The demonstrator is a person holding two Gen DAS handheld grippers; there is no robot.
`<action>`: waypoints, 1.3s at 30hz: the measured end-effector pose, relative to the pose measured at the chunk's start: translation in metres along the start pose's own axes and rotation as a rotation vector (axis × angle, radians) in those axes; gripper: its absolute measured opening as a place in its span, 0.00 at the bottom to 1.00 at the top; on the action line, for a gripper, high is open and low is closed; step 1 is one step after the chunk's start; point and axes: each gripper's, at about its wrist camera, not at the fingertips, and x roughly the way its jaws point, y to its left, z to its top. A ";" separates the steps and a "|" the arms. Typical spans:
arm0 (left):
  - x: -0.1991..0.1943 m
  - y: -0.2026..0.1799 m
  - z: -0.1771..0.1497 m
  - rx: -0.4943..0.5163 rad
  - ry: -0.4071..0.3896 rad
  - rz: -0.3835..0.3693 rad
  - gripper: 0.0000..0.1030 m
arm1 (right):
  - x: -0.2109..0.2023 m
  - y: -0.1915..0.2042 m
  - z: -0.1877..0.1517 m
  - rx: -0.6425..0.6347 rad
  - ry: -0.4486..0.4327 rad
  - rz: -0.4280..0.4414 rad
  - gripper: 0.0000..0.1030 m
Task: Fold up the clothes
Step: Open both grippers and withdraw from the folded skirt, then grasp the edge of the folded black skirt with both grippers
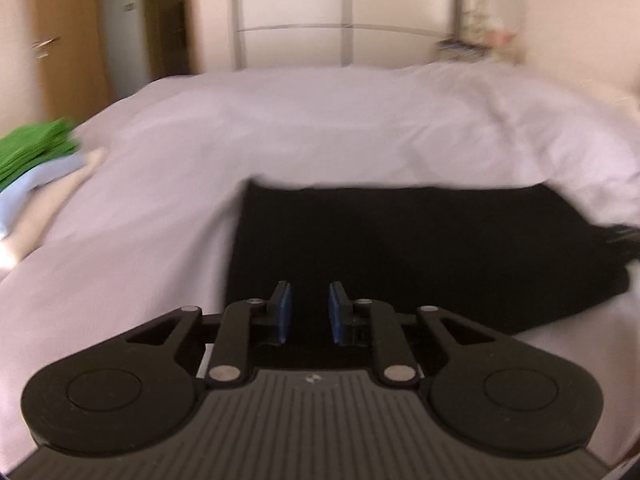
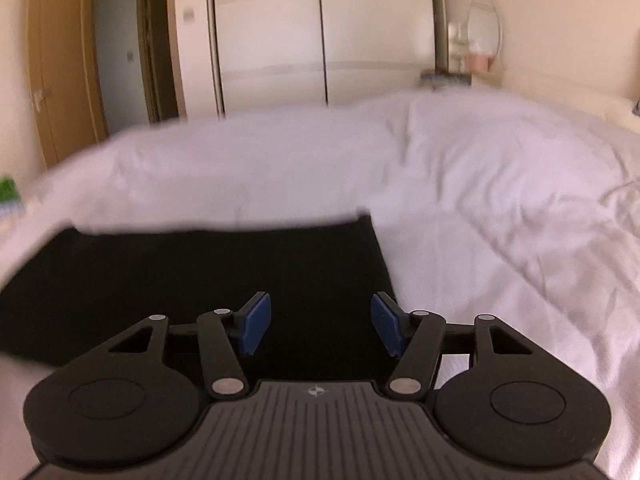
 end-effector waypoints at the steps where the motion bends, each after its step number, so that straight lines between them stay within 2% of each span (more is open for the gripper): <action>1: 0.005 -0.010 0.001 0.019 -0.001 -0.034 0.16 | 0.000 0.010 0.001 -0.021 -0.004 0.024 0.58; 3: 0.020 -0.025 -0.005 0.032 0.020 -0.086 0.16 | 0.004 0.029 -0.003 -0.104 -0.013 0.038 0.58; 4: 0.027 -0.032 -0.008 0.039 0.031 -0.112 0.19 | 0.008 0.039 -0.008 -0.154 -0.004 0.033 0.59; 6: 0.040 -0.042 -0.016 0.052 0.047 -0.151 0.22 | 0.022 0.049 -0.026 -0.218 0.043 0.027 0.61; 10: 0.047 -0.041 -0.045 0.081 0.042 -0.124 0.23 | 0.030 0.046 -0.047 -0.290 0.027 0.017 0.62; 12: 0.042 -0.034 -0.049 0.060 0.050 -0.113 0.19 | 0.032 0.042 -0.050 -0.312 0.025 0.025 0.62; 14: 0.041 -0.023 -0.050 0.020 0.068 -0.100 0.09 | 0.031 0.035 -0.049 -0.305 0.032 0.035 0.62; 16: 0.039 -0.013 -0.045 -0.031 0.091 -0.085 0.03 | 0.028 0.030 -0.049 -0.293 0.034 0.034 0.62; 18: 0.036 -0.004 -0.040 -0.073 0.108 -0.062 0.03 | 0.023 0.023 -0.049 -0.253 0.039 0.007 0.64; 19: 0.034 -0.001 -0.038 -0.074 0.108 -0.038 0.03 | 0.022 0.018 -0.049 -0.222 0.046 -0.005 0.69; 21: 0.032 0.002 -0.035 -0.083 0.118 -0.015 0.03 | 0.019 0.006 -0.048 -0.153 0.065 -0.008 0.70; 26: 0.025 -0.001 -0.027 -0.070 0.143 0.029 0.03 | 0.017 0.000 -0.046 -0.121 0.085 -0.003 0.70; 30: 0.023 -0.002 -0.023 -0.066 0.151 0.030 0.04 | 0.019 0.000 -0.043 -0.111 0.096 -0.006 0.71; 31: 0.021 -0.002 -0.021 -0.070 0.152 0.025 0.05 | 0.019 0.000 -0.041 -0.105 0.102 -0.003 0.71; 33: 0.013 -0.002 -0.015 -0.071 0.130 0.013 0.17 | 0.016 -0.002 -0.035 -0.085 0.110 0.000 0.71; 34: 0.008 -0.003 -0.012 -0.067 0.109 0.006 0.27 | 0.014 -0.002 -0.031 -0.072 0.108 -0.002 0.71; 37: -0.002 -0.002 -0.001 -0.033 0.016 -0.020 0.29 | 0.004 -0.005 -0.017 -0.033 0.060 -0.013 0.70; 39: 0.003 0.003 0.003 -0.017 -0.008 -0.023 0.29 | 0.002 -0.010 -0.011 -0.011 0.029 -0.016 0.70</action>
